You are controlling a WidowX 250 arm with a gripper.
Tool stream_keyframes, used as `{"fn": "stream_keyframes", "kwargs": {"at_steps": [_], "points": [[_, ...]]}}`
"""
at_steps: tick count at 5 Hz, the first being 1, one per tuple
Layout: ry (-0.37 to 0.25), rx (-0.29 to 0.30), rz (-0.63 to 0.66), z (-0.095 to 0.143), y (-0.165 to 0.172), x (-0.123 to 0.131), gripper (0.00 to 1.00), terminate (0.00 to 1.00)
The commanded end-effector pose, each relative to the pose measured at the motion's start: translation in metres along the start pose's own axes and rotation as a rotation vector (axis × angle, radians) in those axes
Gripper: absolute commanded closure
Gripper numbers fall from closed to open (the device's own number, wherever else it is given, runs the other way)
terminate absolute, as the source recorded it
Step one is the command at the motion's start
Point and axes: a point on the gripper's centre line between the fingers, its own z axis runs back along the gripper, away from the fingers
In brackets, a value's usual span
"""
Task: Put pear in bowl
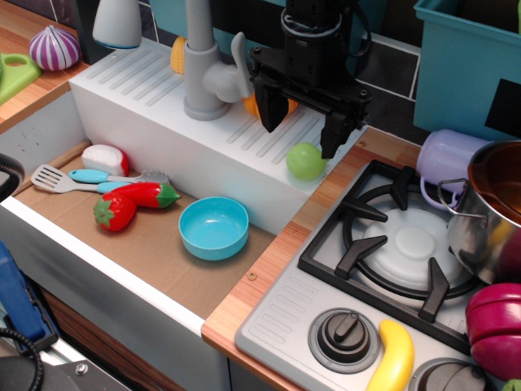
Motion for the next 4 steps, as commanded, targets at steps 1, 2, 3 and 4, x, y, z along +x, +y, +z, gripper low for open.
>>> {"fn": "stream_keyframes", "kwargs": {"at_steps": [1,2,3,4], "points": [[0.0,0.0,0.0,0.0,0.0,0.0,0.0,0.0],[-0.014,0.007,-0.023,-0.009,0.004,0.007,0.0,0.0],[-0.031,0.004,-0.037,-0.018,0.006,0.013,0.0,0.0],[-0.054,0.005,-0.059,-0.028,0.01,0.018,0.0,0.0]]}}
